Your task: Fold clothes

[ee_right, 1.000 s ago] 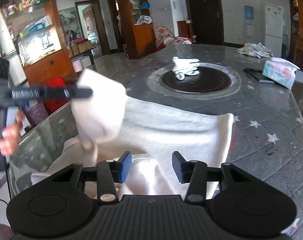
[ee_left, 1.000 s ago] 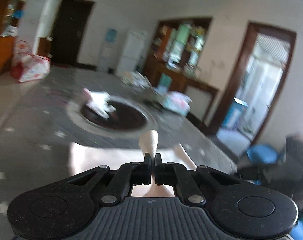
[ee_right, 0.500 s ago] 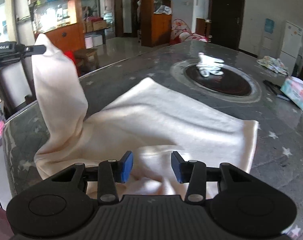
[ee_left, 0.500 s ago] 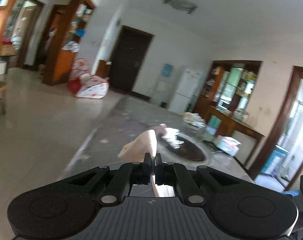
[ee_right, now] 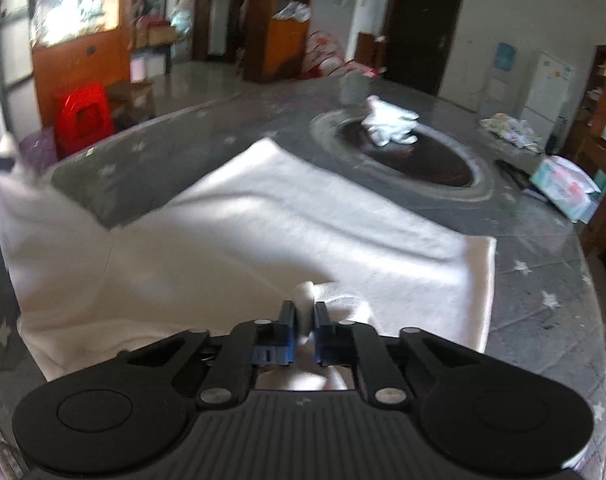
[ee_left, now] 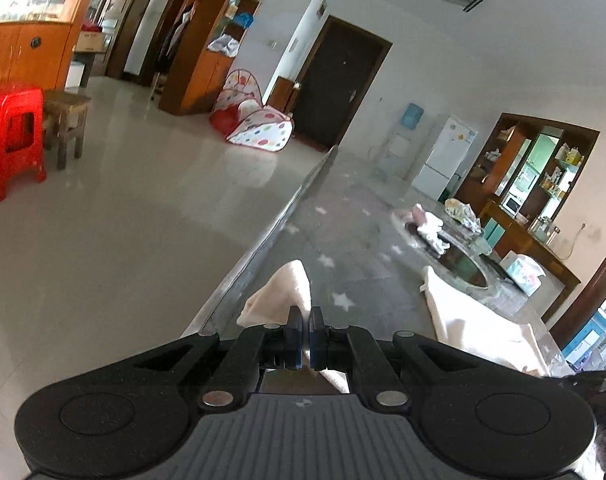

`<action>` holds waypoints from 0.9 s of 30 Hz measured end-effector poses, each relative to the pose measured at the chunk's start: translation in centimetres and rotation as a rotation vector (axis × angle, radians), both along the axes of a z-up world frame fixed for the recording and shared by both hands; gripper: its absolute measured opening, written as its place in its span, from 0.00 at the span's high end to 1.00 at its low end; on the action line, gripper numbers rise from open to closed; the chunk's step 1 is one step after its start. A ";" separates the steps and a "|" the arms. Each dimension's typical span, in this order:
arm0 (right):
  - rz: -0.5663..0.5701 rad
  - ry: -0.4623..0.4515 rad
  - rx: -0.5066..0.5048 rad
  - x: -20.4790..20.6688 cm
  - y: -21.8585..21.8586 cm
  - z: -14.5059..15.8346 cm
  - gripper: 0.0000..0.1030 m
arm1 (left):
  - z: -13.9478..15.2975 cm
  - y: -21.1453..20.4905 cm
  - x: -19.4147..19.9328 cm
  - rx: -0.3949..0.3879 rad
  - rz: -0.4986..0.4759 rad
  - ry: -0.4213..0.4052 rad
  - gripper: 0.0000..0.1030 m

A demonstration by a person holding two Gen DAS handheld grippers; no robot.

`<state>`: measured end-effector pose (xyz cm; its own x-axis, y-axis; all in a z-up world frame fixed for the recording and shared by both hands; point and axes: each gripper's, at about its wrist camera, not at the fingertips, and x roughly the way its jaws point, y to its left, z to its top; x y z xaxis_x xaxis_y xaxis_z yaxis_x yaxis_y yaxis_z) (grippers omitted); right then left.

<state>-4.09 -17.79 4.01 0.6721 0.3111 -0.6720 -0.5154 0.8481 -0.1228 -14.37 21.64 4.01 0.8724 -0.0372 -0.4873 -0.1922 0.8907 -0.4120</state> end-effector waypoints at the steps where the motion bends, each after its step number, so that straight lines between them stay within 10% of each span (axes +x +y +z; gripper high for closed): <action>1: -0.015 -0.022 0.008 -0.3 -0.5 0.5 0.95 | -0.2 0.1 -0.1 0.002 0.000 0.006 0.97; 14: -0.362 -0.215 0.098 -4.8 -13.3 6.4 0.96 | -1.5 0.6 -0.2 0.012 0.009 0.061 0.97; 27: -0.703 -0.184 0.174 -8.4 -23.7 2.6 0.96 | -1.9 1.3 -0.2 0.059 0.035 0.118 0.97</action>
<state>-12.47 -41.46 6.58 0.8488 -0.1420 -0.5094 0.1716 0.9851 0.0113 -14.57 22.97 2.14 0.8094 0.0236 -0.5867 -0.2671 0.9046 -0.3321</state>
